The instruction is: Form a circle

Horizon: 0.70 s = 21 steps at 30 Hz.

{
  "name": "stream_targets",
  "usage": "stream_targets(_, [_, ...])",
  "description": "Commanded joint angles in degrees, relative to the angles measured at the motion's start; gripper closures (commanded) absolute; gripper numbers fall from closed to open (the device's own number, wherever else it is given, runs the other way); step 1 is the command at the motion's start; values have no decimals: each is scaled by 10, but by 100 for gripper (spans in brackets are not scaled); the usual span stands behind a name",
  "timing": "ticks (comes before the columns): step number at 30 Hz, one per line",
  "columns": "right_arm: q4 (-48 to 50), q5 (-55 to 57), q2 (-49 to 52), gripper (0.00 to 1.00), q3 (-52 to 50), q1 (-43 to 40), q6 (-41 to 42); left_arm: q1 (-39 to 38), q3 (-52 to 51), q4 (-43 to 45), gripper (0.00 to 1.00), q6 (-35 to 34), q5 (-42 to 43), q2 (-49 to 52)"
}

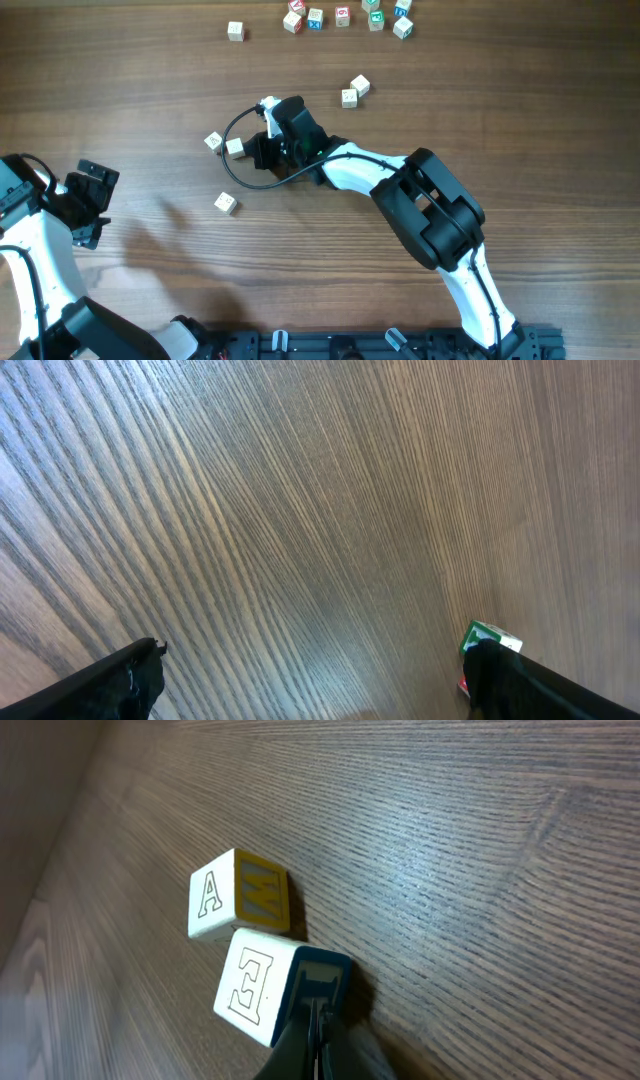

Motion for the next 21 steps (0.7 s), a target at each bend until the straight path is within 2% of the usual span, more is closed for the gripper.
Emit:
stream_targets(1, [4, -12, 15, 95, 7, 0, 5, 2, -3, 0, 0, -3, -5, 4])
stream_targets(21, [15, 2, 22, 96, 7, 0, -9, 2, -3, 0, 0, -3, -5, 4])
